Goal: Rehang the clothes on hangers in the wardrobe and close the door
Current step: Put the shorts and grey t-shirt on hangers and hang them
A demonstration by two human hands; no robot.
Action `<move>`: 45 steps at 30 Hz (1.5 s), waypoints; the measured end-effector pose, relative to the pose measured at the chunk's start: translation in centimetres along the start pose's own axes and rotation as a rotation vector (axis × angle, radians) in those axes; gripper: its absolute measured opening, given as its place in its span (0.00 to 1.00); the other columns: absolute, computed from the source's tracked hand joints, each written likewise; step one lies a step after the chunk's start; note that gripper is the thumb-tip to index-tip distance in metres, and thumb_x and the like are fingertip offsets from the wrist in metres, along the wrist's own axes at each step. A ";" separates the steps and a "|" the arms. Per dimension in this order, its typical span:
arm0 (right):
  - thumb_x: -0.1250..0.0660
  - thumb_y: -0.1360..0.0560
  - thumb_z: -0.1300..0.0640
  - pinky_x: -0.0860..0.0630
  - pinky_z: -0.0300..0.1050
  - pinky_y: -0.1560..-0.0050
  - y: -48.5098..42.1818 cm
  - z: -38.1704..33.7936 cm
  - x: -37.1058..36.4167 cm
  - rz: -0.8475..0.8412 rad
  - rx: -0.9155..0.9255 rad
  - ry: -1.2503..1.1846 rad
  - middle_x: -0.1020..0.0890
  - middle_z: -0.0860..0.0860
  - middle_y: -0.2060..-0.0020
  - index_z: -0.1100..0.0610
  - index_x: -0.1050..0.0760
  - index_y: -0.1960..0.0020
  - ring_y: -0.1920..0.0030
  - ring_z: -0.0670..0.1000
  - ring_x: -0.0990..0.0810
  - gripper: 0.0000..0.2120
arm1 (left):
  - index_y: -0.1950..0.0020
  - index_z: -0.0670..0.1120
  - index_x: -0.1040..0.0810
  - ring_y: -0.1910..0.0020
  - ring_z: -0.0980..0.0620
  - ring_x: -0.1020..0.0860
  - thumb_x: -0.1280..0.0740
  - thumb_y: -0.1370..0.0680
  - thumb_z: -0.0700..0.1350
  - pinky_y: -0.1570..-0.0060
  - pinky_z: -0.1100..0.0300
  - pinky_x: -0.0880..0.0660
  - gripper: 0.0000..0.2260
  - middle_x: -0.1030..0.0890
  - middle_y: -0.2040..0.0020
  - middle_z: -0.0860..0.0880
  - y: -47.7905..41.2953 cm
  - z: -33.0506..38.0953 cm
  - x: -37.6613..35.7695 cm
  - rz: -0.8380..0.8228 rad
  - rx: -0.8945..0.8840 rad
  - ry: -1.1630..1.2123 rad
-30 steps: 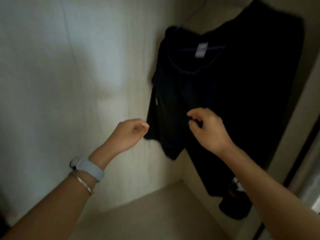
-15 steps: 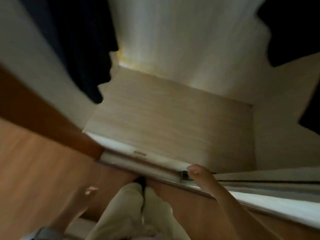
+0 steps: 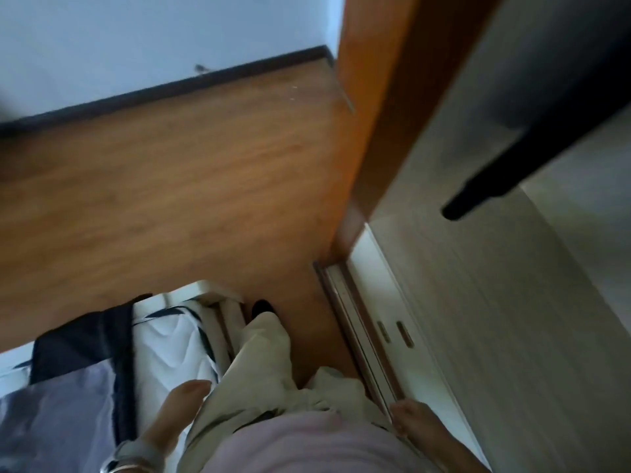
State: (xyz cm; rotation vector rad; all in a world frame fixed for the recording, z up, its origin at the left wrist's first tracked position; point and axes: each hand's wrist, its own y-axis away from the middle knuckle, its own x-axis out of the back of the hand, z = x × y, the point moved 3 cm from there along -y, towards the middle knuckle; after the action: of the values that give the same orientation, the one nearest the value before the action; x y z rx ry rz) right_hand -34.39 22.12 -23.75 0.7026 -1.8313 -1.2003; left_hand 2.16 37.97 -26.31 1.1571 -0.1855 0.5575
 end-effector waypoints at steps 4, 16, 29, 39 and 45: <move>0.40 0.24 0.57 0.32 0.40 0.57 -2.9 -7.7 1.1 0.058 0.027 0.088 0.22 0.51 0.64 0.53 0.26 0.66 0.61 0.50 0.25 0.12 | 0.66 0.45 0.27 0.62 0.50 0.31 0.40 0.25 0.42 0.64 0.58 0.36 0.10 0.26 0.63 0.44 -1.9 2.2 2.5 -0.023 0.082 0.060; 0.41 0.22 0.57 0.30 0.44 0.49 -6.9 -34.8 0.9 -0.014 0.368 0.291 0.24 0.52 0.49 0.56 0.26 0.41 0.45 0.53 0.25 0.11 | 0.45 0.40 0.24 0.51 0.46 0.25 0.42 0.21 0.39 0.56 0.56 0.34 0.09 0.22 0.50 0.43 -8.7 6.3 11.8 0.111 0.236 0.465; 0.40 0.23 0.58 0.29 0.44 0.47 -16.9 -63.6 6.9 -0.019 0.426 0.587 0.22 0.50 0.53 0.57 0.23 0.45 0.46 0.53 0.24 0.10 | 0.56 0.43 0.25 0.60 0.48 0.26 0.41 0.21 0.42 0.65 0.60 0.36 0.07 0.24 0.55 0.45 -17.8 21.2 13.5 0.141 0.443 0.778; 0.43 0.22 0.57 0.31 0.41 0.62 -19.9 -80.7 3.2 -0.108 0.388 1.040 0.21 0.49 0.63 0.54 0.25 0.55 0.56 0.53 0.21 0.08 | 0.54 0.49 0.23 0.50 0.47 0.22 0.38 0.23 0.45 0.50 0.57 0.29 0.04 0.20 0.53 0.46 -20.1 28.9 18.6 0.361 0.396 0.958; 0.42 0.22 0.59 0.32 0.40 0.65 -18.3 -89.9 -10.6 -0.277 0.525 1.286 0.23 0.50 0.66 0.54 0.26 0.59 0.64 0.51 0.25 0.10 | 0.54 0.41 0.28 0.68 0.50 0.29 0.42 0.20 0.39 0.77 0.66 0.31 0.05 0.26 0.64 0.44 -19.8 23.3 18.2 0.421 0.697 1.277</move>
State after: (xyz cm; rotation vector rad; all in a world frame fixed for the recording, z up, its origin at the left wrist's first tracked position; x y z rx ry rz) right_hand 48.59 -18.32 -24.99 1.5786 -0.9000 -0.1710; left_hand 30.96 17.08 -25.36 1.2002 0.9523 1.7132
